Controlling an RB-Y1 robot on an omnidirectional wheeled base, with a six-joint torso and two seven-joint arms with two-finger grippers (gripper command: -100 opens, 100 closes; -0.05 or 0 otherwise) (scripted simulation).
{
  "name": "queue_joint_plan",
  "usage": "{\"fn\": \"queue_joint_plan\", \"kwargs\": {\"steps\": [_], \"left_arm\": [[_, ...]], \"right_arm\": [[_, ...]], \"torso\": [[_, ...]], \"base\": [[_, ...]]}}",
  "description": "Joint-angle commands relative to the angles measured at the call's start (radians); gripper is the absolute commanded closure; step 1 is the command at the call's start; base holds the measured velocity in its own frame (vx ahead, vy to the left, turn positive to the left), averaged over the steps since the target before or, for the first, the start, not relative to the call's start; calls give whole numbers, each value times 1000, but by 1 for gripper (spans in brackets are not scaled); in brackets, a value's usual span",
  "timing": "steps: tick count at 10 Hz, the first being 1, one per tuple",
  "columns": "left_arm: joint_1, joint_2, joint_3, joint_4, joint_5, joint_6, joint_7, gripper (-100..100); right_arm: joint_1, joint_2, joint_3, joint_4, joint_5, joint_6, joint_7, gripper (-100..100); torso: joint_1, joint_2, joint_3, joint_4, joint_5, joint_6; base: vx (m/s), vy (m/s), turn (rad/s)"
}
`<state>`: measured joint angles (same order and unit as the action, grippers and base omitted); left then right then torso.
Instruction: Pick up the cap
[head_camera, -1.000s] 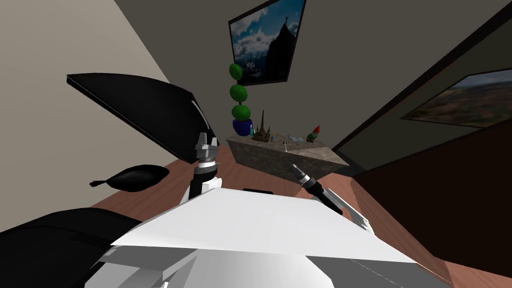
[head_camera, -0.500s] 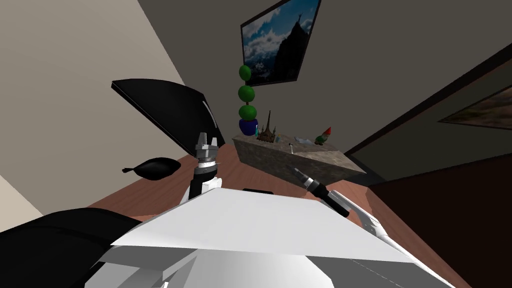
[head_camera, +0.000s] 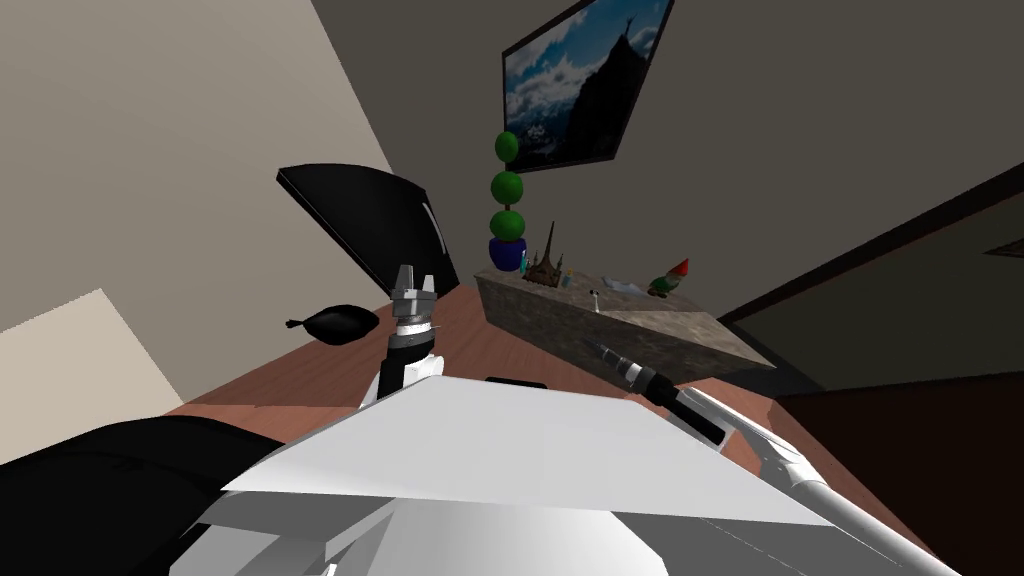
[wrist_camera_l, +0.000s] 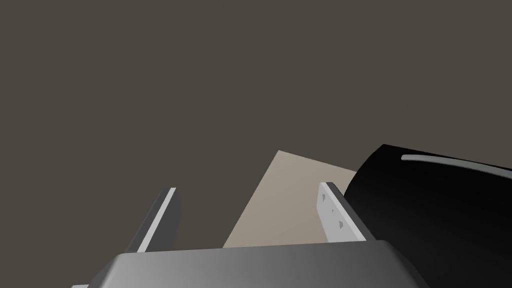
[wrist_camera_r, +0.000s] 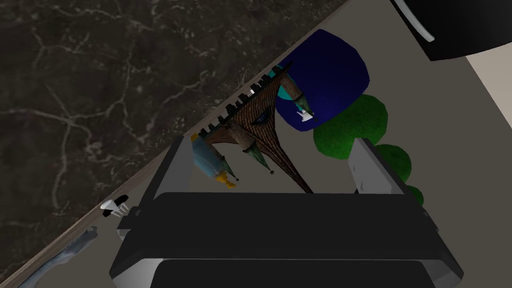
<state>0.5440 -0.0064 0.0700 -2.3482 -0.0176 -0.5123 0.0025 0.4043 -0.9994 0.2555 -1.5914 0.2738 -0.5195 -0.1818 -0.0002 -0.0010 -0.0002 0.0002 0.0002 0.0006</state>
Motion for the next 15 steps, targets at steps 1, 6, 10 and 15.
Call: {"fn": "queue_joint_plan", "kwargs": {"steps": [1, 6, 10, 15], "left_arm": [[0, 0, 0, 0, 0, 0, 0, 0], [0, 0, 0, 0, 0, 0, 0, 0], [0, 0, 0, 0, 0, 0, 0, 0], [0, 0, 0, 0, 0, 0, 0, 0]], "right_arm": [[-1, -50, 24, 50, 3, 18, -8, -100], [5, -183, 62, 145, 0, 36, -18, -100], [13, -280, 101, 233, -9, 52, -23, -100], [25, -372, 140, 313, -22, 67, -24, -100]], "torso": [[0, 0, 0, 0, 0, 0], [1, -1, -1, 0, 0, 0], [0, -3, -2, -1, 0, 0], [-1, -4, -2, -1, 0, 0]], "base": [[14, 51, 191], [27, 41, 138], [52, 33, 157], [62, 9, 112]]}}
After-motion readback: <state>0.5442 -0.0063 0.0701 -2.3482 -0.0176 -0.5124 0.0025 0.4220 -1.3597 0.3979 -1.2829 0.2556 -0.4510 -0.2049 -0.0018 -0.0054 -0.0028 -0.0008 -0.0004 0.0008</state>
